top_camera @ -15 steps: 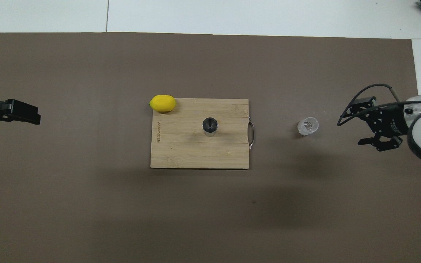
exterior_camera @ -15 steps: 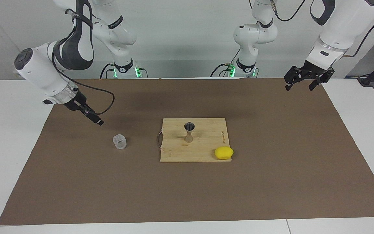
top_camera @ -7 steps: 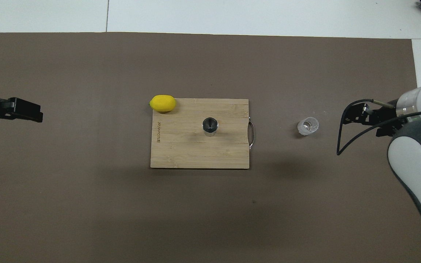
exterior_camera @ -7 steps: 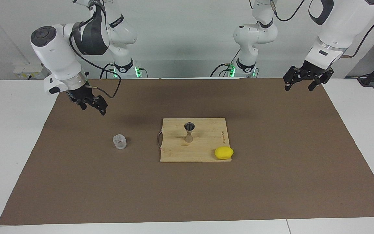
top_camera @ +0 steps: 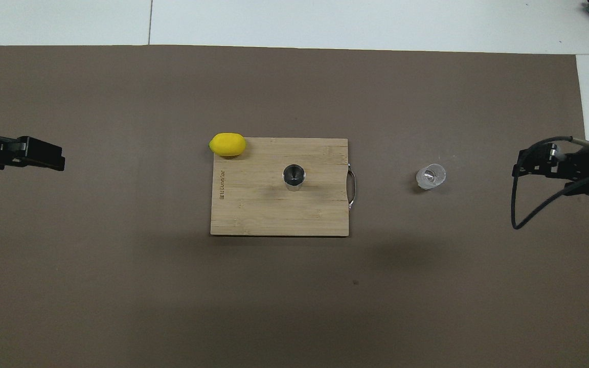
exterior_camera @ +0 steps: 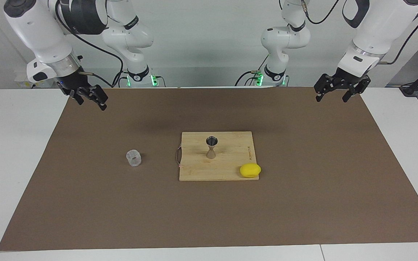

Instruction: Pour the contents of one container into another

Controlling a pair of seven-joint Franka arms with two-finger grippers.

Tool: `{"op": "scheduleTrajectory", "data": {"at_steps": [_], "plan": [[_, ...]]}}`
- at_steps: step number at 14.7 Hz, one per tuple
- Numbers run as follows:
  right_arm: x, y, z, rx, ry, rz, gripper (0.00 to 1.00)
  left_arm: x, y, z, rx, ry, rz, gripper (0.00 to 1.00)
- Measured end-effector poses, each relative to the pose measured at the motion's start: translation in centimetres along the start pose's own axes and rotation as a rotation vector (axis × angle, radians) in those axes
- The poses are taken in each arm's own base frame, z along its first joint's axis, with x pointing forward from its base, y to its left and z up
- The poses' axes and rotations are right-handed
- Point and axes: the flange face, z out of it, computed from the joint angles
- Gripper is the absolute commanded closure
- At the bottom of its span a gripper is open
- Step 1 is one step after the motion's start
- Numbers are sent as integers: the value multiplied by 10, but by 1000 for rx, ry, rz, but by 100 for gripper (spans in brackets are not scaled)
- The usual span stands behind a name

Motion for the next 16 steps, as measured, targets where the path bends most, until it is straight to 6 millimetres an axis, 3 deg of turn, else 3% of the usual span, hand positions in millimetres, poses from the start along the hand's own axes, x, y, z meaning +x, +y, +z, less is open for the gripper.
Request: {"op": "scheduleTrajectory", "data": {"at_steps": [4,10,16], "plan": [[-6,10,-16,-16,-35,-91,0,-1,-5,1,1,-13,-8,0],[-17,-21,-21,-74,-52,-174,0,-2,-25,-1,29,-11,-40,0],[-10,-22,-35,-90,-38,-174,0,-2,-38,-2,30,0,-62,0]]}}
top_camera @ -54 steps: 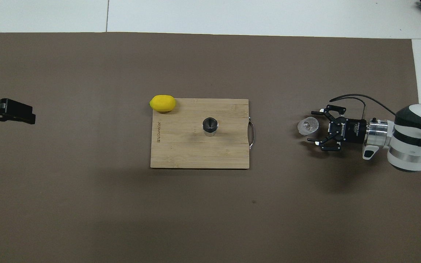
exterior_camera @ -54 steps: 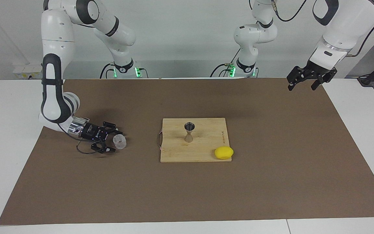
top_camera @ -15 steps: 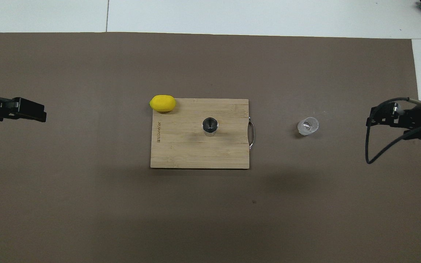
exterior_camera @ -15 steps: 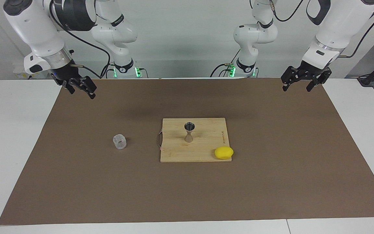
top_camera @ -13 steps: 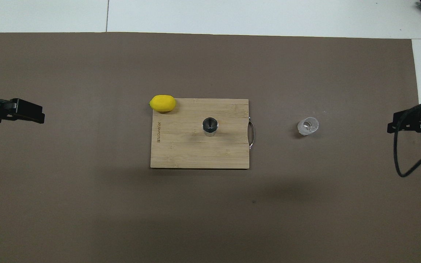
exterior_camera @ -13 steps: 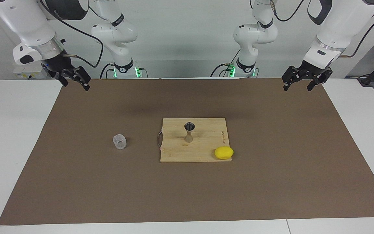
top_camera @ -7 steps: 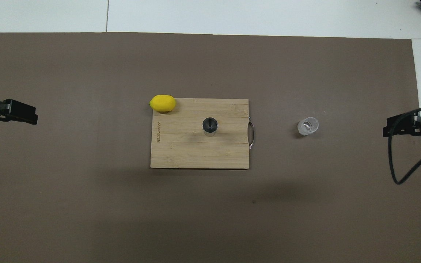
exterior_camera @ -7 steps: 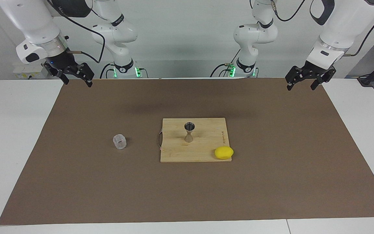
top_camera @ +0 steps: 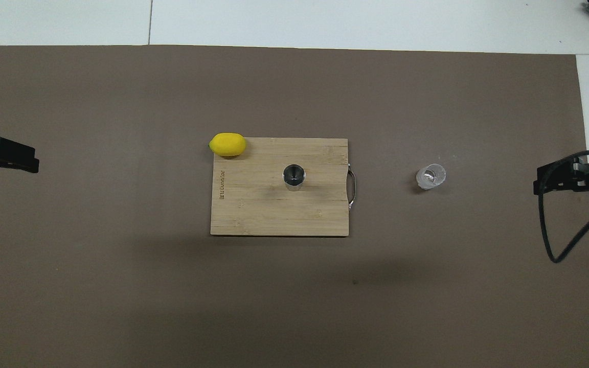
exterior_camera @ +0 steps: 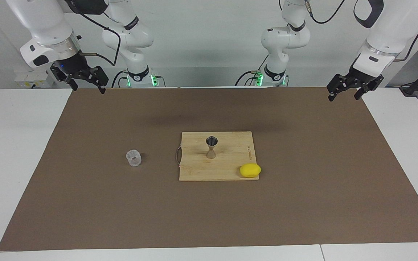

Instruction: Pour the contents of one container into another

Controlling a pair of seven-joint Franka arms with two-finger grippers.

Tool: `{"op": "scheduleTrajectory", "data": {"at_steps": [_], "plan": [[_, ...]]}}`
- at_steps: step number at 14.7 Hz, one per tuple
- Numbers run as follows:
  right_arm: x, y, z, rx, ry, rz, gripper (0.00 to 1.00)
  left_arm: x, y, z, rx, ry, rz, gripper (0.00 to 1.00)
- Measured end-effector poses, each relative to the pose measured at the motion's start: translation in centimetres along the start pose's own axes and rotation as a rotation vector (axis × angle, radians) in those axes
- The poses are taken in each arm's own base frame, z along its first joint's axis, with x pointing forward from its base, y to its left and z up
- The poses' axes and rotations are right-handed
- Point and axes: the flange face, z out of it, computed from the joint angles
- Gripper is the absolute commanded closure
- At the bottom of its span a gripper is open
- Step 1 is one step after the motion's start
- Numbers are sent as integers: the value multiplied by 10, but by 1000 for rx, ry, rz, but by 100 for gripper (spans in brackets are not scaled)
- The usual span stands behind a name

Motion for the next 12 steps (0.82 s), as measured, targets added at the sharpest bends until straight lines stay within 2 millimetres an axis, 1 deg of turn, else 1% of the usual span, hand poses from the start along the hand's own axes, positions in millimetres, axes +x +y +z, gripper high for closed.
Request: {"op": "scheduleTrajectory", "data": {"at_steps": [3,6,9,12], "plan": [[1,8,0,-12,0,12,0,0,0,0,0,-2,0,0],[1,8,-1,-13,1,12,0,-5,0,0,0,-31,0,0],[1,8,-3,-13,4,12,0,-11,-1,-13,0,-48,-1,0],[0,8,-2,-14,-1,12,0,-13,-1,-17,0,-51,-1,0]]}}
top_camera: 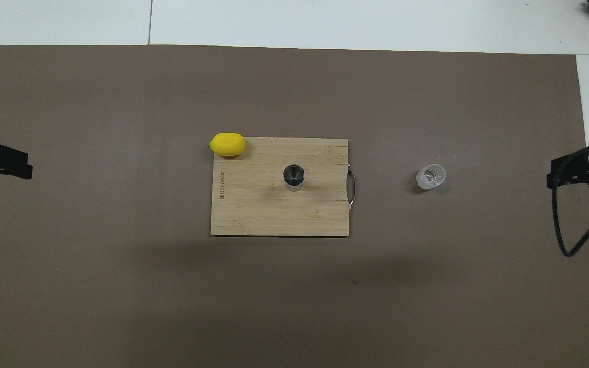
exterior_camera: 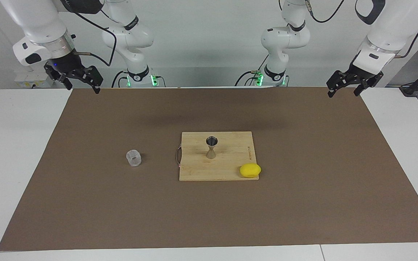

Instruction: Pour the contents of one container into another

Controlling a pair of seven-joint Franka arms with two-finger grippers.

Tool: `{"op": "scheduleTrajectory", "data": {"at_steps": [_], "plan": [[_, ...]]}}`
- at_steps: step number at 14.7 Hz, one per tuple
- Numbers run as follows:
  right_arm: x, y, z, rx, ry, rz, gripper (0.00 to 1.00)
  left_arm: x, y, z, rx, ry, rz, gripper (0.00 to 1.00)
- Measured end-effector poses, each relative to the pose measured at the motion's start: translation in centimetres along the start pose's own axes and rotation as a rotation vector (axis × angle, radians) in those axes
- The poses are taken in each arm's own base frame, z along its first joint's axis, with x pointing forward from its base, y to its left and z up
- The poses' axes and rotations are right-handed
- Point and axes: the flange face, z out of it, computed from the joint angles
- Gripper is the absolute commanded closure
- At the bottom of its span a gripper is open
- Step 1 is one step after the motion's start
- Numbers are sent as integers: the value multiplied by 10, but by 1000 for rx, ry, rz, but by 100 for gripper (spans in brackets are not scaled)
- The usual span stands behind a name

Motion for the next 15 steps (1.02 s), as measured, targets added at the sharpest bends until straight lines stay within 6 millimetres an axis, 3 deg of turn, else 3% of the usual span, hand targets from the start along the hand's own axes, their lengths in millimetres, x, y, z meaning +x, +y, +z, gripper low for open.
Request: {"op": "scheduleTrajectory", "data": {"at_steps": [15], "plan": [[3,2,-2,4,25,4,0,0,3,4,0,-15,6,0]]}}
